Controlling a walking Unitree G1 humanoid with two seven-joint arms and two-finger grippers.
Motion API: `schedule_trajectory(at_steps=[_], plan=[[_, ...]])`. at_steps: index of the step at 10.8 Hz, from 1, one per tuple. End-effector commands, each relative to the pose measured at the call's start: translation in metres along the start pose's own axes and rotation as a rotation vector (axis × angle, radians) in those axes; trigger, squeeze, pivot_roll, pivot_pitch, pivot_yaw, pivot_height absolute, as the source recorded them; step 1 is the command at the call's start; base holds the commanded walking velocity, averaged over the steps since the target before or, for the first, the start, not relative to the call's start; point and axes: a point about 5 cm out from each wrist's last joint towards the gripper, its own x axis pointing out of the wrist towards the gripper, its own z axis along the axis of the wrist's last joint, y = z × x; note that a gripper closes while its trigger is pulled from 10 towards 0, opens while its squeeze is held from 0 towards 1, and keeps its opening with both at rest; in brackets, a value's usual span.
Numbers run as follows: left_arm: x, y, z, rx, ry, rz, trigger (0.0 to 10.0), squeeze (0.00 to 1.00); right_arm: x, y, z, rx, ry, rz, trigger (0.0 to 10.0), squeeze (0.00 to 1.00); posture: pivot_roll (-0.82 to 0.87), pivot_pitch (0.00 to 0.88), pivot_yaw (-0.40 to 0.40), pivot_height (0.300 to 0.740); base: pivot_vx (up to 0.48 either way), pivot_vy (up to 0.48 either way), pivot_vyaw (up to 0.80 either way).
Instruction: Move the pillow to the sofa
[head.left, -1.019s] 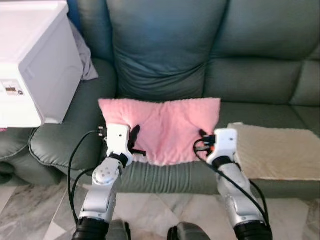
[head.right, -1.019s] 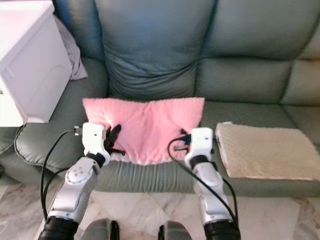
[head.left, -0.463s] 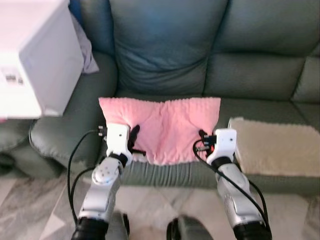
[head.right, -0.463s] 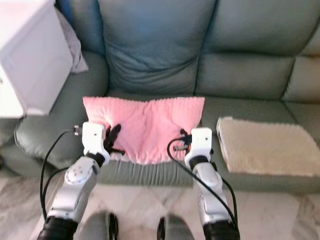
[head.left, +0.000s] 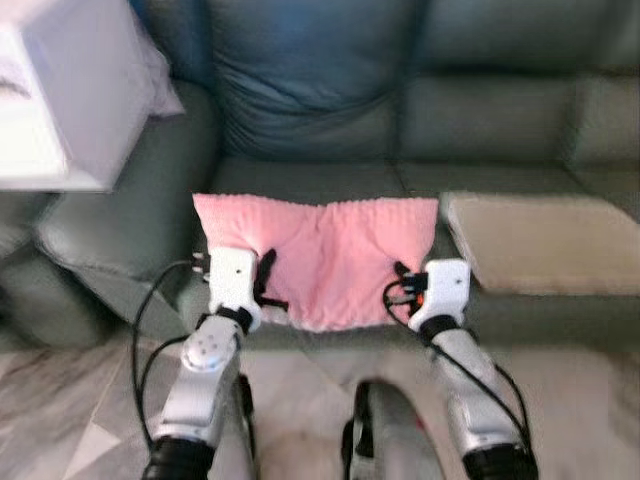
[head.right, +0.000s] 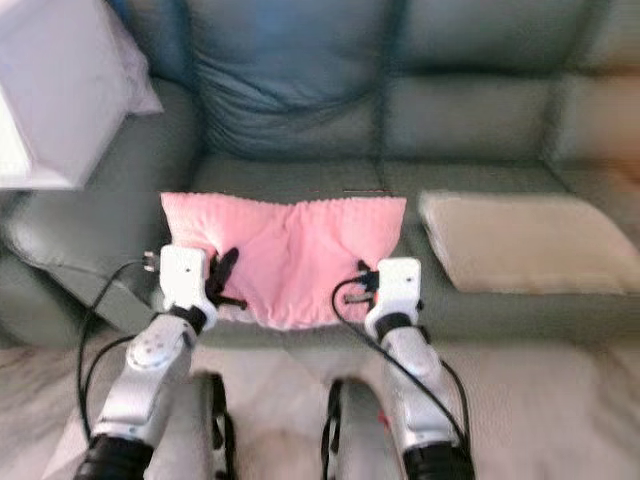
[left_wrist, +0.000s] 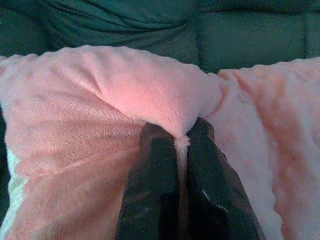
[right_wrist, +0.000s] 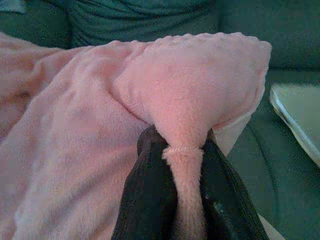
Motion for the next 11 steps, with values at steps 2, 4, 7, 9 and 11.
schedule_trajectory(at_steps=[2, 4, 7, 9, 11], plan=[[-0.0013, -0.0021, 0.0047, -0.014, -0.027, -0.024, 10.0, 0.0, 0.0043, 0.0026, 0.0054, -0.018, -0.018, 0.02, 10.0, 0.0, -0.03, 0.112, -0.035, 0.622, 0.0, 0.0, 0.0], [-0.0014, -0.0027, 0.005, -0.018, -0.031, -0.028, 10.0, 0.0, 0.0045, 0.0021, 0.0052, -0.018, -0.02, 0.016, 10.0, 0.0, -0.03, 0.119, -0.035, 0.622, 0.0, 0.0, 0.0], [-0.0019, -0.0049, 0.0045, -0.03, -0.027, -0.038, 10.0, 0.0, 0.0039, 0.0009, 0.0033, -0.019, -0.016, 0.012, 10.0, 0.0, -0.03, 0.126, -0.035, 0.622, 0.16, 0.0, 0.0], [-0.0008, -0.0051, 0.0045, -0.033, -0.027, -0.04, 10.0, 0.0, 0.0059, 0.0019, 0.0051, -0.021, -0.022, 0.014, 10.0, 0.0, -0.04, 0.126, -0.034, 0.622, 0.242, 0.0, 0.0], [0.0011, -0.006, 0.0049, -0.035, -0.027, -0.044, 10.0, 0.0, 0.0083, 0.0018, 0.006, -0.023, -0.025, 0.015, 10.0, 0.0, -0.04, 0.129, -0.031, 0.622, 0.247, 0.0, 0.0]])
